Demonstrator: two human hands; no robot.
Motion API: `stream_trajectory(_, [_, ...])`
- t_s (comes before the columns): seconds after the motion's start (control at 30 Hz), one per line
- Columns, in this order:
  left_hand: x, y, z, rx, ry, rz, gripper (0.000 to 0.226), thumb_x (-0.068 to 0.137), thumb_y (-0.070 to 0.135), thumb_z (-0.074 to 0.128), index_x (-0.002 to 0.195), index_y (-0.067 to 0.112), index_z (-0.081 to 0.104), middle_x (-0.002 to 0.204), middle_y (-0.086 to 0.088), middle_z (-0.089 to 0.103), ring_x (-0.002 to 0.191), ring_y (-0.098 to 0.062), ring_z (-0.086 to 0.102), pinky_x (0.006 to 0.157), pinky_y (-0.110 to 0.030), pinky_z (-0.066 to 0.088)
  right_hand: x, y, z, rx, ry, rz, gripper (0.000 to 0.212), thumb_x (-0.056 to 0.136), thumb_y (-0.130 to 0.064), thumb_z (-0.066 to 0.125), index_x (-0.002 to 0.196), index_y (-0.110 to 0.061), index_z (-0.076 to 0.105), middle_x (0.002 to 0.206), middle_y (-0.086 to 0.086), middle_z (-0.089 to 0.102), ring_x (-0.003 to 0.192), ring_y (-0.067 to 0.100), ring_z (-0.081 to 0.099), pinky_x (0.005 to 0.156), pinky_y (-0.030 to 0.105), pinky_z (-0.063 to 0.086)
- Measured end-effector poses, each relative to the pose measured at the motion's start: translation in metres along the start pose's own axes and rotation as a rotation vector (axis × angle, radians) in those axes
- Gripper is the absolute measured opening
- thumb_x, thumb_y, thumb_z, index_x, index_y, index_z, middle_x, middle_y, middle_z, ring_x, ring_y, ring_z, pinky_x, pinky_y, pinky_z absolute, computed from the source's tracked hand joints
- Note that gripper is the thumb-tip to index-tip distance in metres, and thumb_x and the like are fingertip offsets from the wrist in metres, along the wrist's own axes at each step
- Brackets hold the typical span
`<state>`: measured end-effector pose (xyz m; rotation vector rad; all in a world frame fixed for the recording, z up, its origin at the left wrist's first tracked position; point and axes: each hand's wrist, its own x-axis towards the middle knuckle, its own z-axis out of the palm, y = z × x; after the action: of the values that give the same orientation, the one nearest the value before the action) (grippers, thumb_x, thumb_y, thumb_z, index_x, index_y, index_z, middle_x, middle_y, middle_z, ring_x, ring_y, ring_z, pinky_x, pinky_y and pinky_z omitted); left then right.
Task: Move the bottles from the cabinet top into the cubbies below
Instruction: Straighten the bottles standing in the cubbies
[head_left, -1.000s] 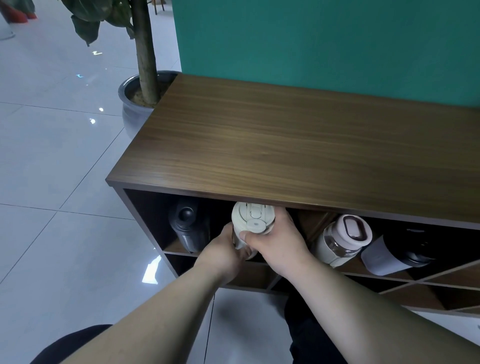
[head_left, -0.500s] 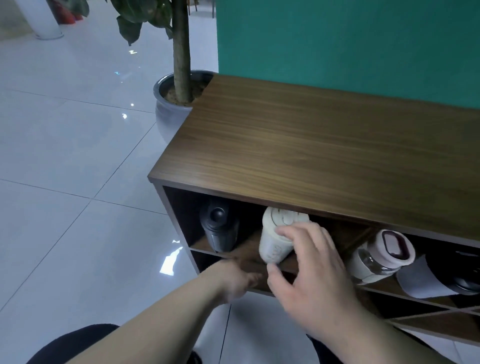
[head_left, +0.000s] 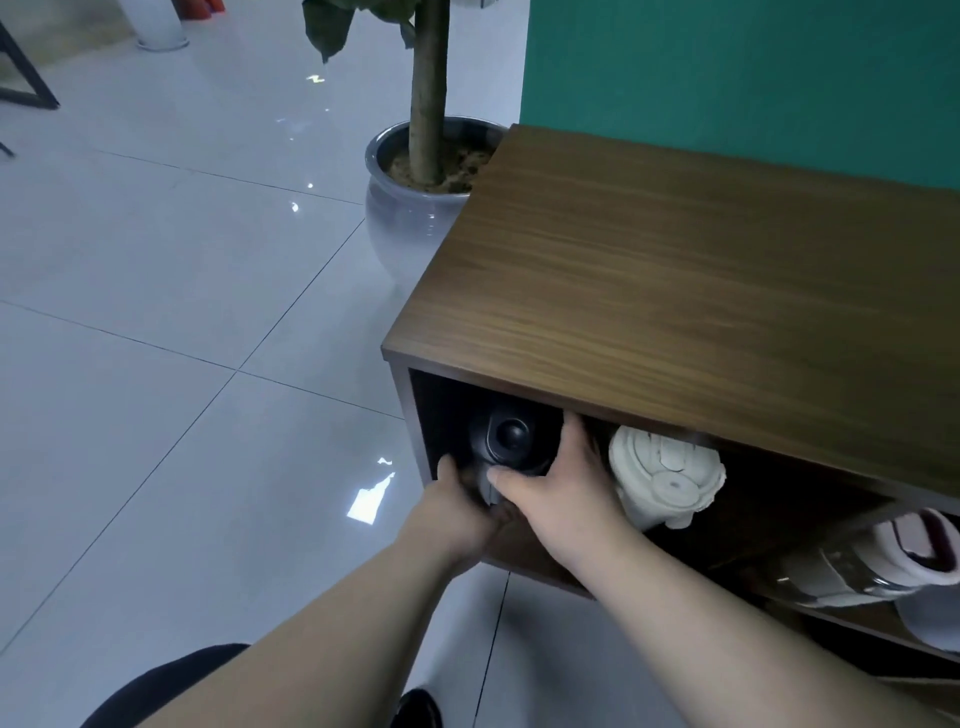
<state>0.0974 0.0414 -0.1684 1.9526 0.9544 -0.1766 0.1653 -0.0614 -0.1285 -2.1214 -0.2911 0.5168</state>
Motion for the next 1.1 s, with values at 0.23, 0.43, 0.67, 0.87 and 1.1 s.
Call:
stream_trajectory(0.23, [0.004, -0.003, -0.002, 0.009, 0.006, 0.094, 0.042, 0.084, 0.038, 0.071, 0.118, 0.022, 0.052, 0.109, 0.007, 0.072, 0.100, -0.022, 0.067, 0.083, -0.037, 0.056, 0.013, 0.011, 0.003, -0.005, -0.047, 0.054, 0.073, 0.060, -0.040, 0.078, 0.127, -0.037, 0.049, 0.120, -0.014, 0.066, 0.107, 0.013, 0.064, 0.086, 0.029, 0.049])
stream_trajectory(0.43, [0.007, -0.005, 0.001, 0.023, 0.007, 0.108, 0.037, 0.087, 0.042, 0.066, 0.118, 0.027, 0.052, 0.105, 0.008, 0.075, 0.099, -0.021, 0.069, 0.086, -0.042, 0.058, 0.014, 0.015, 0.005, 0.019, -0.042, 0.042, 0.074, 0.054, -0.050, 0.076, 0.123, -0.045, 0.048, 0.119, -0.019, 0.067, 0.108, 0.006, 0.064, 0.090, 0.026, 0.049])
stream_trajectory(0.67, [0.007, -0.004, 0.001, 0.052, 0.020, 0.125, 0.036, 0.088, 0.037, 0.063, 0.121, 0.027, 0.052, 0.105, 0.005, 0.075, 0.097, -0.023, 0.068, 0.083, -0.042, 0.058, 0.012, 0.018, 0.009, 0.044, -0.002, 0.047, 0.070, 0.052, -0.051, 0.076, 0.113, -0.055, 0.043, 0.117, -0.020, 0.065, 0.108, 0.005, 0.064, 0.096, 0.034, 0.052])
stream_trajectory(0.87, [0.007, -0.004, 0.002, 0.049, 0.037, 0.122, 0.035, 0.089, 0.039, 0.062, 0.122, 0.029, 0.053, 0.107, 0.008, 0.075, 0.099, -0.021, 0.069, 0.084, -0.040, 0.058, 0.008, 0.016, 0.001, -0.001, -0.044, 0.029, 0.082, 0.072, -0.031, 0.082, 0.141, -0.037, 0.038, 0.115, -0.021, 0.048, 0.105, 0.002, 0.048, 0.090, 0.020, 0.036])
stream_trajectory(1.1, [0.006, -0.003, 0.006, 0.066, 0.069, 0.119, 0.036, 0.089, 0.041, 0.062, 0.121, 0.027, 0.052, 0.107, 0.007, 0.074, 0.097, -0.021, 0.068, 0.080, -0.035, 0.056, 0.008, 0.018, 0.001, -0.010, -0.051, 0.016, 0.083, 0.073, -0.033, 0.081, 0.142, -0.041, 0.037, 0.117, -0.019, 0.051, 0.110, 0.005, 0.052, 0.090, 0.021, 0.038])
